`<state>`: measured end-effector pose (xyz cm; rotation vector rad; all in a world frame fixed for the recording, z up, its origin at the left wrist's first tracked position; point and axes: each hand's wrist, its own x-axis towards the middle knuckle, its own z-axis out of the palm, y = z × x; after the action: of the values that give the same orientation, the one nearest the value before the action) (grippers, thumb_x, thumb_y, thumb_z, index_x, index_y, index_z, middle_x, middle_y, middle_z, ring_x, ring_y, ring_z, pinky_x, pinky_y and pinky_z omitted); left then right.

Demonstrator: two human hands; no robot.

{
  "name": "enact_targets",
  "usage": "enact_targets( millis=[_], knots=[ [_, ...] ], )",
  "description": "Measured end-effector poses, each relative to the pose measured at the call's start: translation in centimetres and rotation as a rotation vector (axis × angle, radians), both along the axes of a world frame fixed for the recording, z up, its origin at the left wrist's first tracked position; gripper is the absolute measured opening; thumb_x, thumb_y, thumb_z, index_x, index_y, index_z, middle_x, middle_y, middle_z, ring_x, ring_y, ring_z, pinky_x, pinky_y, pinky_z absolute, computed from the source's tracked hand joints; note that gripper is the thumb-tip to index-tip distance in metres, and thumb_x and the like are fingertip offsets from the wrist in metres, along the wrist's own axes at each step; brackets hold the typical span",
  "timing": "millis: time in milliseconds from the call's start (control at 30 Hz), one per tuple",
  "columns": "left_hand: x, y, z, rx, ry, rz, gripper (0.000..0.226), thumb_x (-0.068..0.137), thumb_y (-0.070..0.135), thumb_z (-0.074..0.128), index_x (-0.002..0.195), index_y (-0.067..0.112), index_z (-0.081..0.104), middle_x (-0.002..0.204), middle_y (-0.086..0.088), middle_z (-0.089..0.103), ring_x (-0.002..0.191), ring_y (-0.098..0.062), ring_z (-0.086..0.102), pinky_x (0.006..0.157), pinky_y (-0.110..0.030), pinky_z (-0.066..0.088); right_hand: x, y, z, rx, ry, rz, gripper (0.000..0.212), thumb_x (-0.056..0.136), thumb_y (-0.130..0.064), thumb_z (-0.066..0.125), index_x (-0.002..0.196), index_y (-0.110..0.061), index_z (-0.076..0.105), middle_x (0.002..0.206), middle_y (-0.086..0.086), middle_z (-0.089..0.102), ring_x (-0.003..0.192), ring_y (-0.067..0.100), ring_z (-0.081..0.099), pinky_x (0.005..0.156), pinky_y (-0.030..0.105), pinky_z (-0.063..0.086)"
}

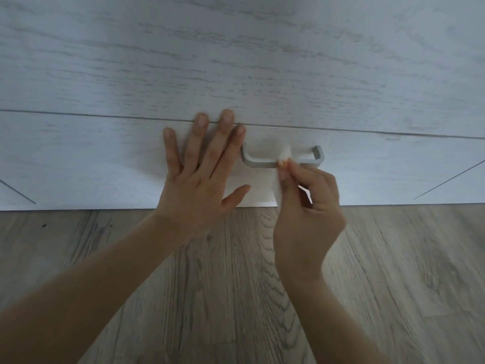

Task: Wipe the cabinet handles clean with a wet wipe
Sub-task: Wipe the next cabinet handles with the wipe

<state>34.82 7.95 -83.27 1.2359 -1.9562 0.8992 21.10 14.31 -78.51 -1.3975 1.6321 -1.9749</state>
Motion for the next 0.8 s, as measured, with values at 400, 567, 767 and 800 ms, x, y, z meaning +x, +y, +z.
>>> enact_targets(
  millis=[400,567,767,800],
  knots=[
    [0.5,0.2,0.1,0.021,-0.019,-0.011,0.086,0.092,0.059,0.041,0.151,0.014,-0.003,0.156,0.000,-0.020,0.143,-0.023,-0.019,0.113,-0.051,-0.012,-0.9,-0.1,-0.3,0.004,-0.071,-0.106,0.011,0.086,-0.012,0.066,0.092,-0.020,0.065,0.086,0.001,0.064,0.082,0.003,0.059,0.068,0.015,0.048],
    [0.5,0.0,0.2,0.016,-0.016,-0.020,0.089,0.091,0.058,0.044,0.151,0.014,-0.005,0.156,0.000,-0.021,0.143,-0.022,-0.020,0.112,-0.051,-0.013,0.6,0.0,-0.9,0.018,-0.063,0.020,0.012,0.083,-0.004,0.067,0.086,-0.015,0.065,0.083,0.000,0.064,0.081,0.005,0.061,0.070,0.016,0.049],
    [0.8,0.1,0.5,0.033,-0.039,-0.020,0.085,0.093,0.058,0.039,0.151,0.015,-0.006,0.155,0.001,-0.023,0.142,-0.021,-0.022,0.112,-0.049,-0.015,1.6,-0.2,-1.0,0.013,-0.117,0.033,0.011,0.082,-0.002,0.067,0.086,-0.013,0.066,0.083,0.001,0.065,0.081,0.004,0.062,0.072,0.015,0.048],
    [0.8,0.0,0.4,0.036,-0.034,-0.022,0.084,0.093,0.058,0.038,0.151,0.015,-0.006,0.155,0.001,-0.024,0.142,-0.021,-0.022,0.112,-0.049,-0.015,2.0,-0.1,-1.1,0.011,-0.075,0.060,0.013,0.082,-0.001,0.068,0.087,-0.013,0.066,0.083,0.000,0.065,0.081,0.003,0.062,0.071,0.014,0.048]
  ],
)
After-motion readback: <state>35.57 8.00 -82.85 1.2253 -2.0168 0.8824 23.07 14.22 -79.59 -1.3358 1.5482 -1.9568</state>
